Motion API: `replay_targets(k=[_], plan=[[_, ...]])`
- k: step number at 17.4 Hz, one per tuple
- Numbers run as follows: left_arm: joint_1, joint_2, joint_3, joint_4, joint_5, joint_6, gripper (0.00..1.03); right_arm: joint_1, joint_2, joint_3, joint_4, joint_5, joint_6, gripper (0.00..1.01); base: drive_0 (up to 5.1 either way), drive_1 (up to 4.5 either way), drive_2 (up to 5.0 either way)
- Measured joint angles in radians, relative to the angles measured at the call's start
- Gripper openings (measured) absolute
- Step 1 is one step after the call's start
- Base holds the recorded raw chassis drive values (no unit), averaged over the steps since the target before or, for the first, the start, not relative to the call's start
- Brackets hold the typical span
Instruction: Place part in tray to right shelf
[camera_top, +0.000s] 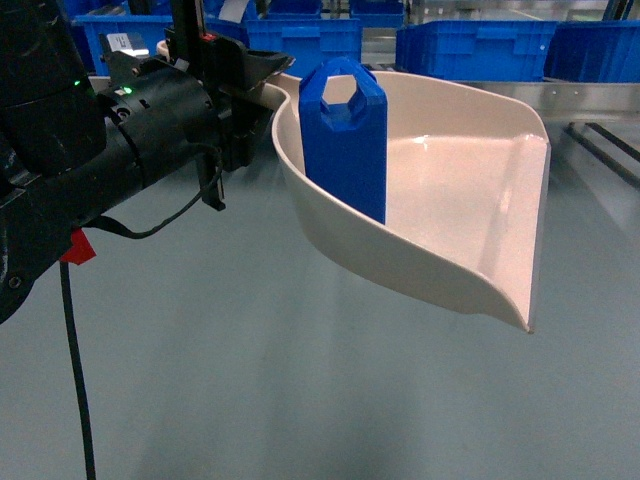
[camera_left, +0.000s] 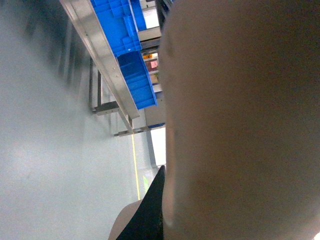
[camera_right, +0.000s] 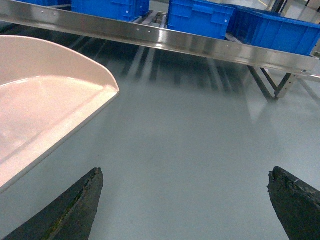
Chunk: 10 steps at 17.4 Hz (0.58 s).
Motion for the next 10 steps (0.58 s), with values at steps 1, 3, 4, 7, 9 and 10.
replay_targets(k=[1,3,4,7,9,10], plan=[[0.000,0.000,0.000,0.000,-0.001,0.000,0.15,0.000,0.000,0.000,0.003,0.000,0.000,0.98,3.4,1.59,-4.8],[0.000,0.000,0.000,-0.003,0.000,0.000,0.15,0.000,0.001,0.000,0.001,0.000,0.000,0.98,3.4,1.58,-4.8],[0.000,0.000,0.000,0.001,-0.001,0.000,0.15,0.000,0.000,0.000,0.000,0.000,0.000,0.98,3.4,1.63,-4.8],[0.000,0.000,0.000,0.002,-0.003,-0.001,0.15,0.000,0.000,0.000,0.001,0.000,0.000,0.98,3.3,1.66,-4.9],[0.000,0.000,0.000,-0.002,-0.003,0.001,0.15,0.000,0.000,0.000,-0.002,0.002,0.000,0.98,0.1,4.04,-3.9],[-0.007,0.000,0.000,0.003,0.001,-0.001,0.15,0.000,0.000,0.000,0.002,0.002,0.000,0.98,0.3,4.25,-3.7]])
